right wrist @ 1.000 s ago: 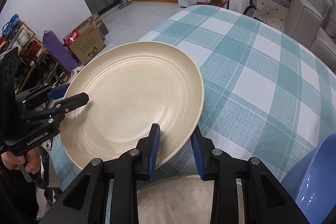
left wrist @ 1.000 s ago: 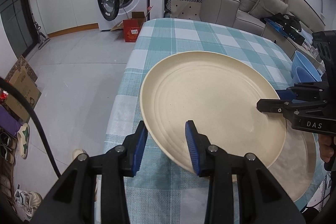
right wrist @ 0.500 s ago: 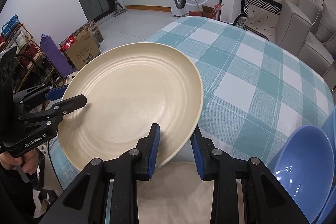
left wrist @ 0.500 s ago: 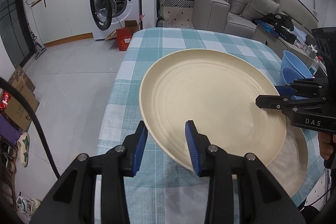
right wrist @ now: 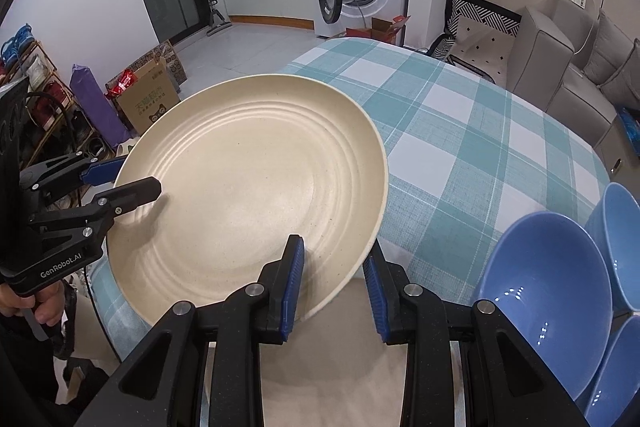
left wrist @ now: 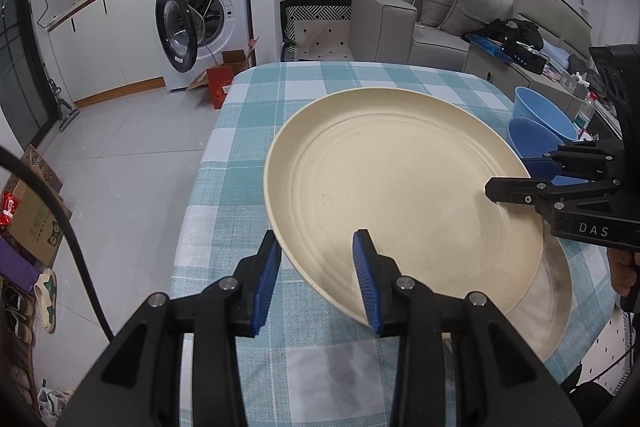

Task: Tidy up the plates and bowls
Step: 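Lift and carry both held cream plates toward the blue bowls, then lower the right gripper's plate onto another cream plate while the left gripper lowers its plate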

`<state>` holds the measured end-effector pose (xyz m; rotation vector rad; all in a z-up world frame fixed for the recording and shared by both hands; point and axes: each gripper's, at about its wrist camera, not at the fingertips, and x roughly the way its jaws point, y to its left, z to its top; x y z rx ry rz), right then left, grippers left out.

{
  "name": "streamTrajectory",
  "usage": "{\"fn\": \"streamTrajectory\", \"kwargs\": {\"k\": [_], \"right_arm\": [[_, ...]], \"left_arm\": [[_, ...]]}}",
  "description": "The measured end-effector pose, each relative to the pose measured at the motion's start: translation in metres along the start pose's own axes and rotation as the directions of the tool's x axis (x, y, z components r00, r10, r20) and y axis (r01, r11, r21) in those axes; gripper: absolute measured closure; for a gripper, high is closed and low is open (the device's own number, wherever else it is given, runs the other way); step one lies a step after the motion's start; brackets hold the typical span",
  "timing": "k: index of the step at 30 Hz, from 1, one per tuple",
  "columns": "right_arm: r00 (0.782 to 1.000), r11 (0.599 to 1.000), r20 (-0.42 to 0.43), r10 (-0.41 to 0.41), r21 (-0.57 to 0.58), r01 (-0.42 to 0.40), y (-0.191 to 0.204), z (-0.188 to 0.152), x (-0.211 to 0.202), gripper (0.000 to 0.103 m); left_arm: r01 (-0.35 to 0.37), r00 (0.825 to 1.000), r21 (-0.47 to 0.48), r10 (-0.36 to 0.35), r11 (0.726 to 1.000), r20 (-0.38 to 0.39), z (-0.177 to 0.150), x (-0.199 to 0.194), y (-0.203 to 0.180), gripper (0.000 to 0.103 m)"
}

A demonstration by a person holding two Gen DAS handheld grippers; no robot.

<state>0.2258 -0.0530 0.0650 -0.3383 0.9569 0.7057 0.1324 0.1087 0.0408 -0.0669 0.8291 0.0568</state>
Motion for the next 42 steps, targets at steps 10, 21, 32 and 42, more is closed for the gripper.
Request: {"fn": "streamTrajectory", "kwargs": {"k": [10,21,32,42], "right_arm": [[1.000,1.000,-0.023,-0.013,0.010,0.013,-0.003,-0.023,-0.020,0.072],[0.997,0.998,-0.067,-0.034,0.048,0.038,-0.013,-0.044,-0.029,0.072],[0.992,0.996,-0.115,-0.050,0.073,0.059,-0.019,-0.072,-0.028,0.072],[0.986,0.993,-0.153,-0.060,0.092,0.075,-0.020,-0.090,-0.029,0.072]], "left_arm": [[0.026,1.000,0.028,-0.026,0.999,0.002,-0.005,-0.010,-0.017,0.067],[0.067,0.998,0.058,-0.066,0.996,-0.019,-0.009,-0.008,-0.035,0.067],[0.099,0.994,0.082,-0.095,0.992,-0.047,-0.016,0.000,-0.052,0.067],[0.116,0.991,0.107,-0.108,0.988,-0.077,-0.023,0.005,-0.064,0.067]]}}
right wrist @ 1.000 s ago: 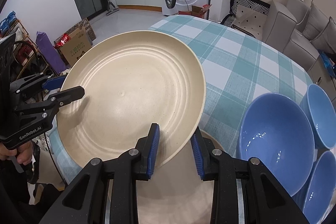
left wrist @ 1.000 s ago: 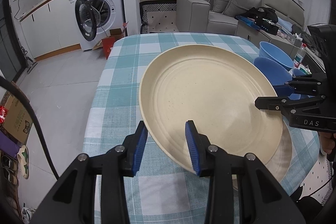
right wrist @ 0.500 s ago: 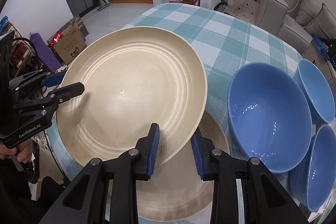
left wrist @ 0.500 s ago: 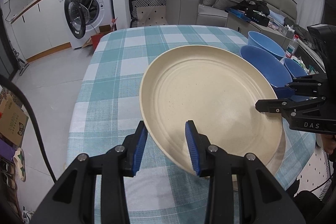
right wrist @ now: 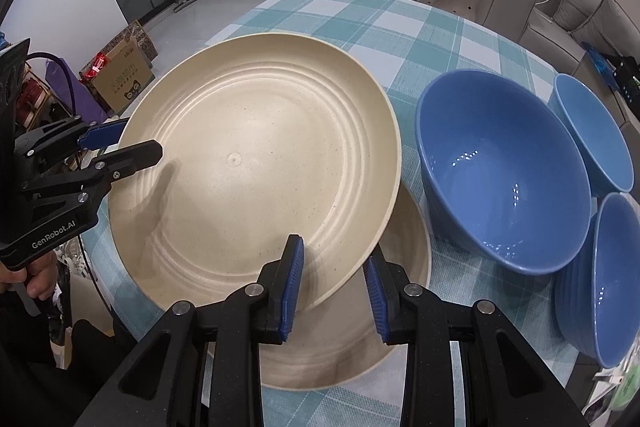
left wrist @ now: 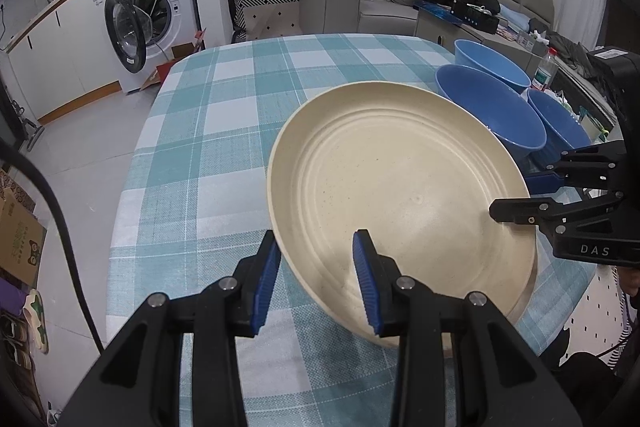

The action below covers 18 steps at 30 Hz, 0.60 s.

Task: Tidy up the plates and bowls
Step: 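Lower the right gripper's plate onto another cream plate while the left gripper lowers its plate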

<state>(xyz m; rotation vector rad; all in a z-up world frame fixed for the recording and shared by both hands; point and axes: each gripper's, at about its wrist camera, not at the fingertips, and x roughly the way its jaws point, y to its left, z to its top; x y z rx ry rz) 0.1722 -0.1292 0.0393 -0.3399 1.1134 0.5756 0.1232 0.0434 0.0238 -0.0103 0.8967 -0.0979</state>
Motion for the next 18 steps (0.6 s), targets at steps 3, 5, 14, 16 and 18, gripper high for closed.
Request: {"fn": "streamTrajectory", "kwargs": {"k": [3,5,14,16,18], "right_arm": [[1.000,1.000,-0.010,0.002,0.002,-0.002,-0.001,-0.004,0.000,0.072],[1.000,1.000,-0.020,0.009,0.005,-0.009,-0.001,-0.007,0.002,0.072],[0.999,1.000,-0.044,-0.005,0.021,0.006,-0.005,-0.018,0.005,0.072],[0.999,1.000,-0.049,-0.008,0.021,0.009,-0.006,-0.020,0.005,0.072],[0.998,1.000,-0.056,-0.013,0.022,0.014,-0.006,-0.022,0.005,0.072]], "left_arm": [[0.002,1.000,0.006,-0.001,1.000,-0.007,-0.002,0.001,-0.003,0.067],[0.005,1.000,0.011,-0.005,1.000,-0.010,-0.003,0.002,-0.004,0.067],[0.015,0.999,0.038,-0.013,0.999,-0.029,-0.008,0.007,-0.013,0.067],[0.018,0.999,0.039,-0.017,0.999,-0.032,-0.008,0.008,-0.014,0.067],[0.025,0.999,0.042,-0.024,0.999,-0.038,-0.010,0.009,-0.016,0.067]]}}
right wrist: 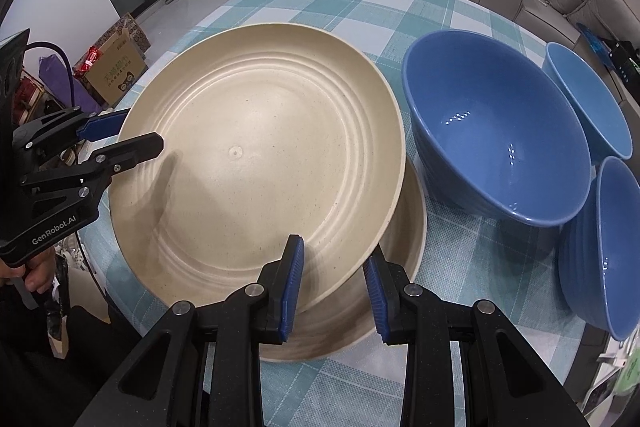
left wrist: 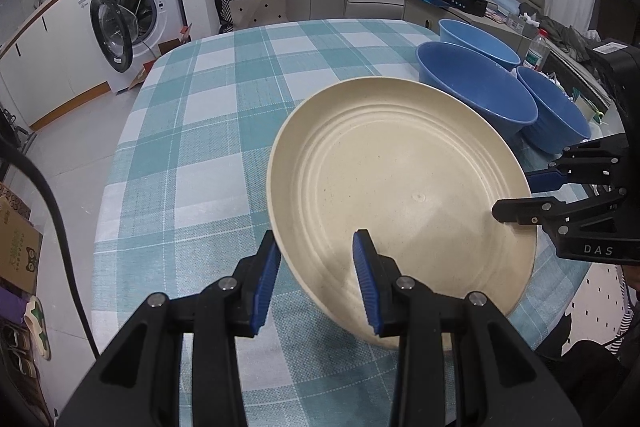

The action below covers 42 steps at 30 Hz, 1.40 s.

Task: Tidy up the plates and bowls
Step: 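Lower the right gripper's plate onto another cream plate while the left gripper lowers its plate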

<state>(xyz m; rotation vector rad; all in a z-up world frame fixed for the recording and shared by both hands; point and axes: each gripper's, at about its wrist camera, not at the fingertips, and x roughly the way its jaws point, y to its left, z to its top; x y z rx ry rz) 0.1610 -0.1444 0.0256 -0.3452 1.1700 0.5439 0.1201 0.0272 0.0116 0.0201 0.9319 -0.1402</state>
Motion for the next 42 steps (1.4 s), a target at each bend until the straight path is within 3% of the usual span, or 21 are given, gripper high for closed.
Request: {"fn": "streamTrajectory", "kwargs": {"k": [28,42], "right_arm": [[0.996,0.998,-0.057,-0.069,-0.011,0.068,-0.008,-0.012,0.006,0.072],[0.983,0.984,-0.089,-0.162,-0.094,0.154,0.003,-0.016,0.011,0.066]], "left_arm": [[0.036,0.997,0.021,-0.035,0.999,-0.064,-0.008,0.014,-0.019,0.067],[0.048,0.995,0.026,-0.046,0.999,-0.084,-0.011,0.016,-0.024,0.065]]}}
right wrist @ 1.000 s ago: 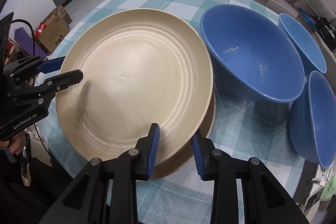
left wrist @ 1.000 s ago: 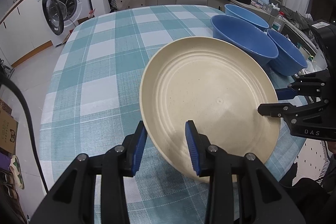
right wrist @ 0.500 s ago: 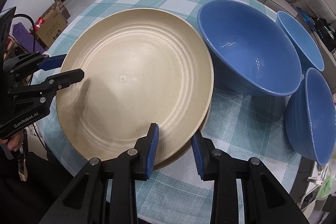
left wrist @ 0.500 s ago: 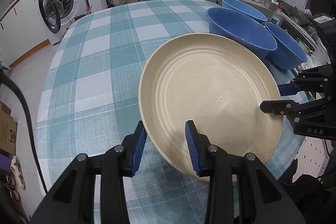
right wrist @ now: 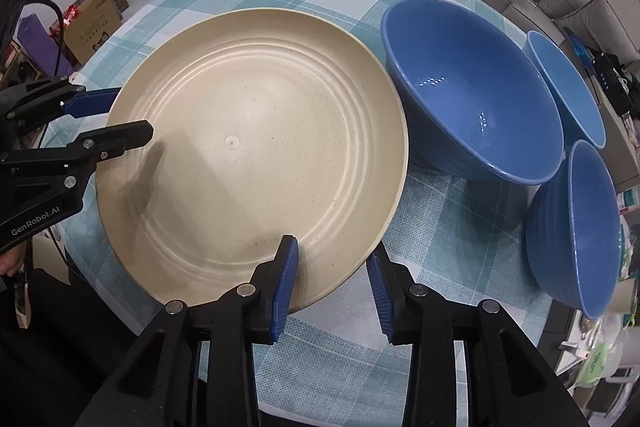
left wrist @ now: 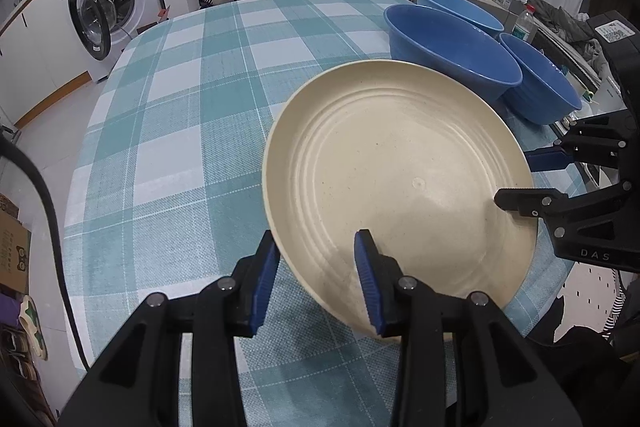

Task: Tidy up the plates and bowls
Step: 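Lower the right gripper's plate onto another cream plate while the left gripper lowers its plate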

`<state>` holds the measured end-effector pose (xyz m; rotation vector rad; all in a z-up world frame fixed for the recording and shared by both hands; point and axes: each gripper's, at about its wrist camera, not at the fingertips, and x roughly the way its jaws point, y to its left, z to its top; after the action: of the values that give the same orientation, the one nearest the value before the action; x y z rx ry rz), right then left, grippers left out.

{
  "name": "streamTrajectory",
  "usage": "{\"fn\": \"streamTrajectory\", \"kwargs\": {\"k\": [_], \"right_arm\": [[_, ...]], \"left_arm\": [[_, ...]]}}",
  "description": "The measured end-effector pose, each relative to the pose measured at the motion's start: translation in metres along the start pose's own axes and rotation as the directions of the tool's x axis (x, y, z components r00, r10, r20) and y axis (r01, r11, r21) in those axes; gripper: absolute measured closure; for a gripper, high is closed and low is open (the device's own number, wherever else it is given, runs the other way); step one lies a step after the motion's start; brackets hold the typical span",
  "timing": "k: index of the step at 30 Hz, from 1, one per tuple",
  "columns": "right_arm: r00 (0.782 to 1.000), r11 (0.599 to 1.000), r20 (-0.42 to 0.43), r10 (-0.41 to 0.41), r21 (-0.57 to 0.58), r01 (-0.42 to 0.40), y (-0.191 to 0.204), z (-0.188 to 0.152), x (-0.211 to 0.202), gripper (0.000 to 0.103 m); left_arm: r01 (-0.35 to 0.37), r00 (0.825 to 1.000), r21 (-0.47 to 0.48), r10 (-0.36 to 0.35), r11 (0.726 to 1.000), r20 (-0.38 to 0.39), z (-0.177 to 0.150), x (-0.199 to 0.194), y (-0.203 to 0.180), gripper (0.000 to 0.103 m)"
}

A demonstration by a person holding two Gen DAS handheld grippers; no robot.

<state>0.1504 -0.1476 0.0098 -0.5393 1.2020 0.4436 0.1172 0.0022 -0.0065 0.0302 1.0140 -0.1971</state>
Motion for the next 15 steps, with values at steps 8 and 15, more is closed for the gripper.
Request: {"fn": "streamTrajectory", "kwargs": {"k": [8,15], "right_arm": [[1.000,1.000,-0.022,-0.017,-0.026,0.016,0.0027,-0.0025,0.0059,0.063],[1.000,0.999,-0.009,-0.018,-0.038,0.018,0.0035,-0.0034,0.0050,0.060]], "left_arm": [[-0.001,1.000,0.001,0.001,1.000,-0.014,-0.0009,0.0034,-0.0003,0.064],[-0.009,1.000,0.011,0.010,1.000,-0.025,-0.0017,0.0074,-0.0025,0.063]]}}
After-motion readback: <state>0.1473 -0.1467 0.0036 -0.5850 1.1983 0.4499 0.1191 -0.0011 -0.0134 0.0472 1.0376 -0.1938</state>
